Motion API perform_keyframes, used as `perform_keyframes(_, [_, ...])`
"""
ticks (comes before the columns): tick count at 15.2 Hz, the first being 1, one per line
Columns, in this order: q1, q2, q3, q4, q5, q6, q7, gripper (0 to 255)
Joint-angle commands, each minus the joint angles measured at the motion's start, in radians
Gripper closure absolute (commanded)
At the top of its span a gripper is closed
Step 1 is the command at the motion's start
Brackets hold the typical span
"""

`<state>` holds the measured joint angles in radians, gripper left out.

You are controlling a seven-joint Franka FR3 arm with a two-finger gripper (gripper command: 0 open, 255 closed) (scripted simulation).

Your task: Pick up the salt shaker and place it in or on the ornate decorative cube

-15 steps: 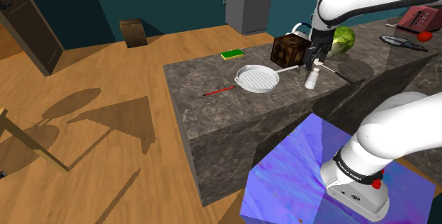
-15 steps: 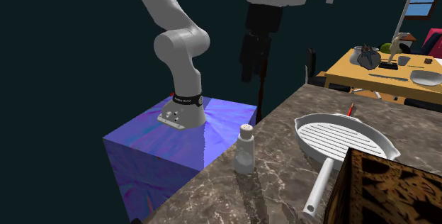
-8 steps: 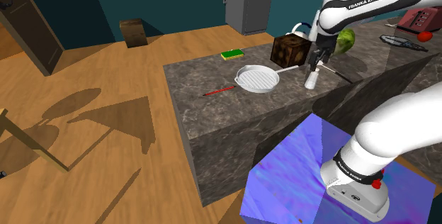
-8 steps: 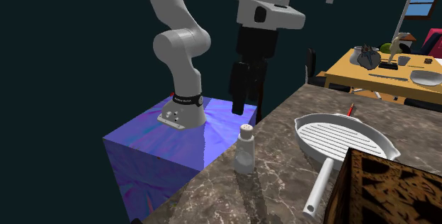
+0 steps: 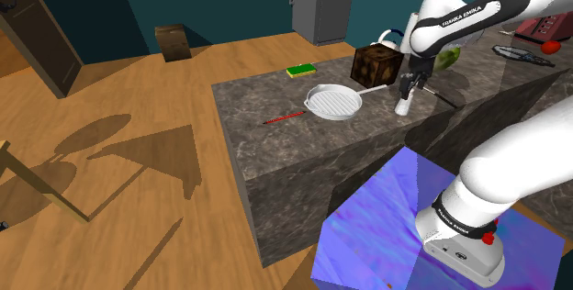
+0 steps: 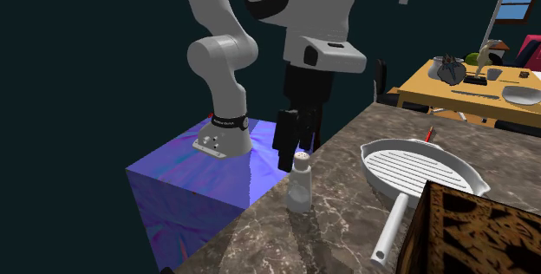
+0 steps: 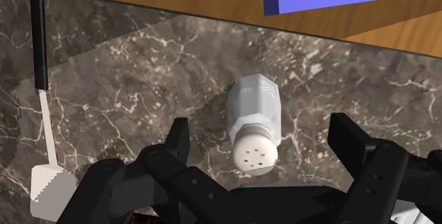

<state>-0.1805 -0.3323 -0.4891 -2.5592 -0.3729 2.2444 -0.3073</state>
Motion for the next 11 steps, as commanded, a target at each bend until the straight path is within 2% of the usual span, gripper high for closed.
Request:
perform_keyframes(1, [-0.001,0.016,-0.007,-0.009,-0.001,0.026,-0.002,0])
perform_keyframes(9, [-0.001,0.016,-0.007,-0.009,-0.001,0.026,-0.002,0])
perform_keyframes(10, [-0.001,0.016,-0.007,-0.009,-0.001,0.026,-0.002,255])
perform_keyframes(11, [-0.001,0.016,-0.007,-0.009,-0.001,0.026,-0.002,255])
